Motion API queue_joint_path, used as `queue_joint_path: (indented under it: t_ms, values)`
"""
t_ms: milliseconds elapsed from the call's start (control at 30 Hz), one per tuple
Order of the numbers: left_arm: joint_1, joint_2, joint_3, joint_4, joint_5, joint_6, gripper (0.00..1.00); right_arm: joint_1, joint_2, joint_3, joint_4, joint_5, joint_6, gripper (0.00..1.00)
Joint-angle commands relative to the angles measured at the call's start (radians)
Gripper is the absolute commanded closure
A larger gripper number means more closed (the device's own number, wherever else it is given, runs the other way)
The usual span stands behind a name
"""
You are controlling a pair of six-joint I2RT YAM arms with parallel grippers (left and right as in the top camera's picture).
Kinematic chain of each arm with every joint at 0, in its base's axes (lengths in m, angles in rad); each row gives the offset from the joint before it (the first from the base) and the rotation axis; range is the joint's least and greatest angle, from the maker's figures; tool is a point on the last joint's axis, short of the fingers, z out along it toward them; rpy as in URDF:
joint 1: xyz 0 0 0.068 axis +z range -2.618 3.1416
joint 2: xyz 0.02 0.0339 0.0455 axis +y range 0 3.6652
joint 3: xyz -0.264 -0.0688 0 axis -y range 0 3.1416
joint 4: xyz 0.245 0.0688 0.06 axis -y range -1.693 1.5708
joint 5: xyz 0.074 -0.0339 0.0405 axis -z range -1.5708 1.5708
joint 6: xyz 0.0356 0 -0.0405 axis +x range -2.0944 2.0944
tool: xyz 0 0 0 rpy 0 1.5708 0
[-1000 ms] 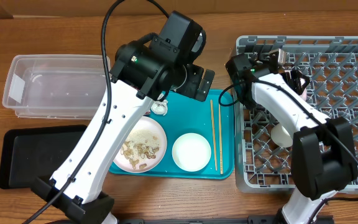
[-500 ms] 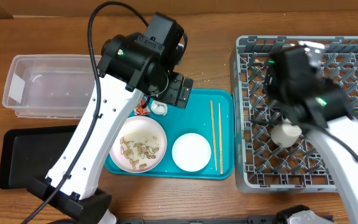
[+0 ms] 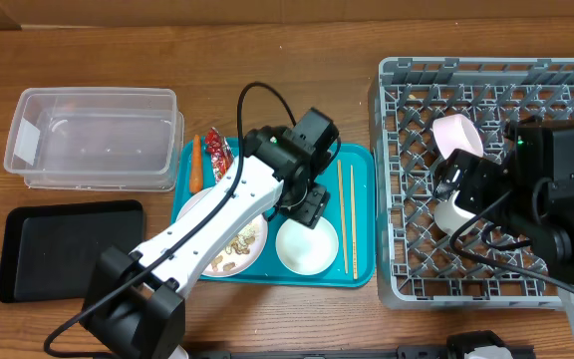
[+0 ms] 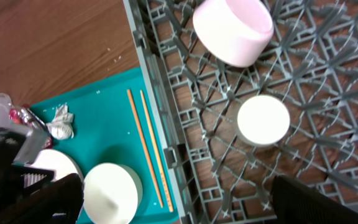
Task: Sort waste into correct bins and load items into the dishwasher
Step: 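Grasp the lower white bowl on the tray with the left gripper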
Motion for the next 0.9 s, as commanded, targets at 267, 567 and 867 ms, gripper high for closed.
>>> queue_joint_path:
  t_ms: [267, 567, 867]
  values:
    - [0.009, -0.002, -0.245, 0.207, -0.039, -0.001, 0.48, -0.003, 0.006, 0.015, -0.001, -0.029, 0.007, 0.0]
    - [0.01, 0.006, -0.312, 0.317, -0.048, -0.001, 0.63, -0.003, 0.008, 0.002, -0.012, -0.051, 0.007, 0.0]
    - [0.026, 0.021, -0.286, 0.311, -0.028, -0.004, 0.96, -0.003, 0.018, 0.0, -0.014, -0.056, 0.007, 0.0]
